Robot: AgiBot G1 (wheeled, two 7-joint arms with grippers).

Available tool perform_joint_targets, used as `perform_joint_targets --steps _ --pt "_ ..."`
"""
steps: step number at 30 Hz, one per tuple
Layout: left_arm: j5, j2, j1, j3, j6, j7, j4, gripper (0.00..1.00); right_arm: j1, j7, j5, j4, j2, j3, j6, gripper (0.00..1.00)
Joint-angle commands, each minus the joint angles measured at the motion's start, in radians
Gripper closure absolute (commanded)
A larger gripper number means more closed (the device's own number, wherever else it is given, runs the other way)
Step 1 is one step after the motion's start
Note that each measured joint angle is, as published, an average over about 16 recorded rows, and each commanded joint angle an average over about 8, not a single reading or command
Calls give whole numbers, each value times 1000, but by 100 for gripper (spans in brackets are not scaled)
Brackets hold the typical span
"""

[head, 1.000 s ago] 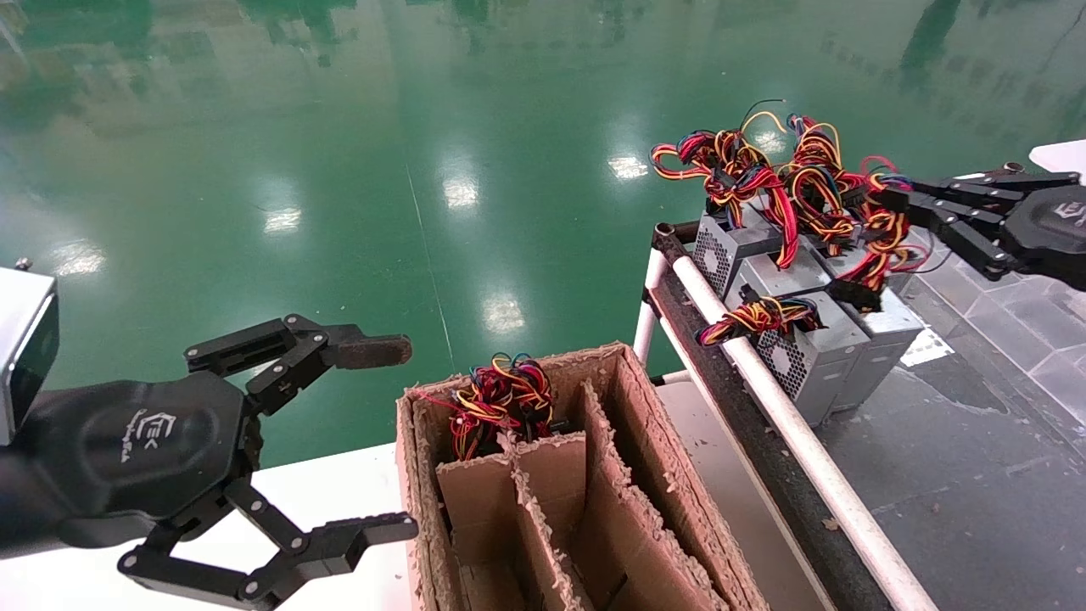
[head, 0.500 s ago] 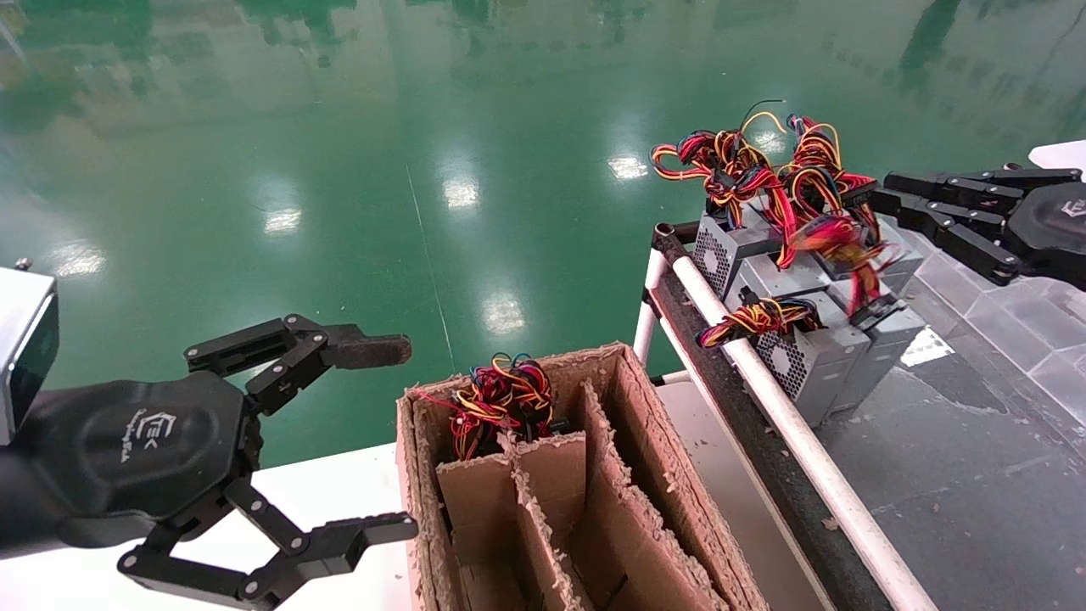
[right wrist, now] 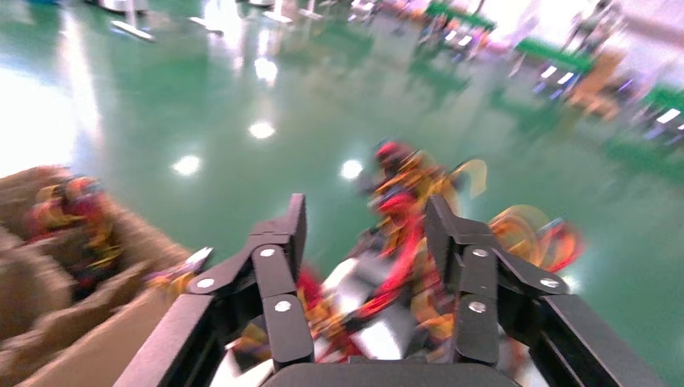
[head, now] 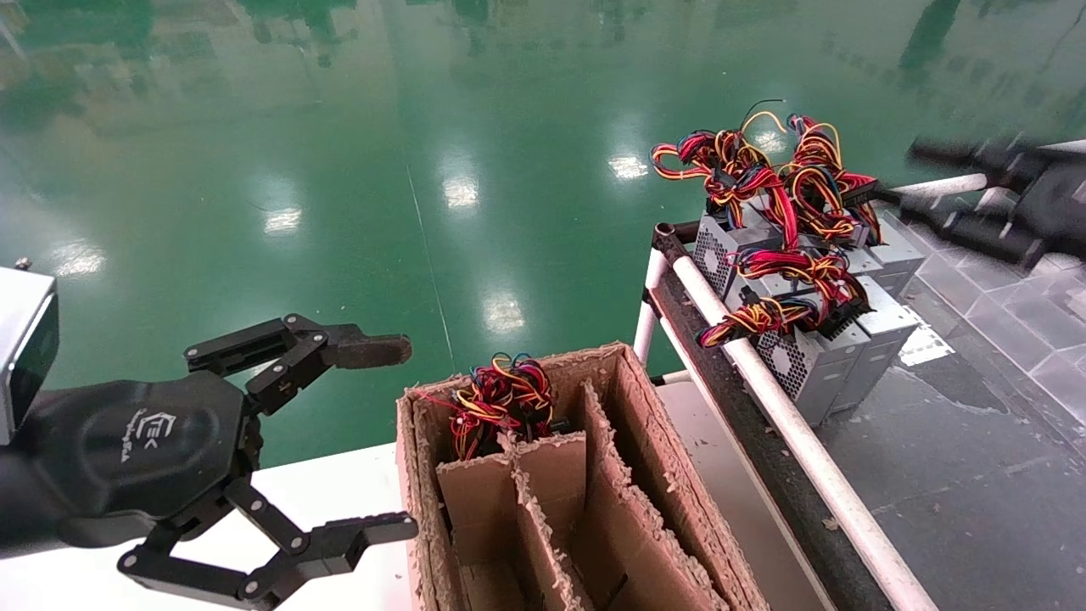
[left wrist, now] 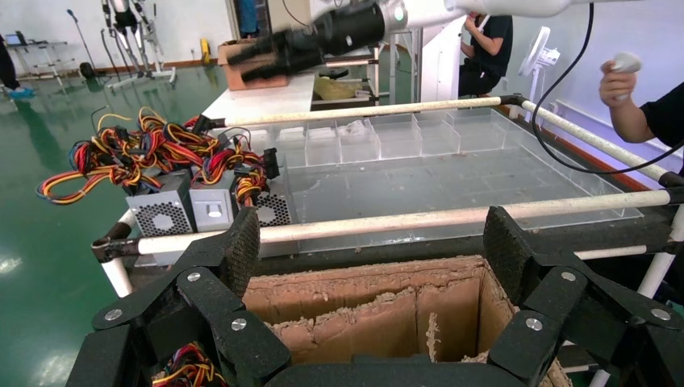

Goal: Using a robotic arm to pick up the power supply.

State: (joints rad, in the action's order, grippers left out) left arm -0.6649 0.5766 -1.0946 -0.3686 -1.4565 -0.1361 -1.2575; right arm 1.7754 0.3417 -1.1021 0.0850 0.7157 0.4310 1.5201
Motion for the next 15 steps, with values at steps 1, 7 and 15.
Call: perform_joint_targets --steps 1,7,15 --pt "0 0 0 0 0 0 0 0 9 10 10 4 -1 -8 -12 0" --pt "0 0 0 0 0 0 0 0 -22 -16 42 60 -3 -26 -13 0" --pt "-1 0 0 1 0 0 0 0 -114 -86 87 215 -17 -43 -14 0"
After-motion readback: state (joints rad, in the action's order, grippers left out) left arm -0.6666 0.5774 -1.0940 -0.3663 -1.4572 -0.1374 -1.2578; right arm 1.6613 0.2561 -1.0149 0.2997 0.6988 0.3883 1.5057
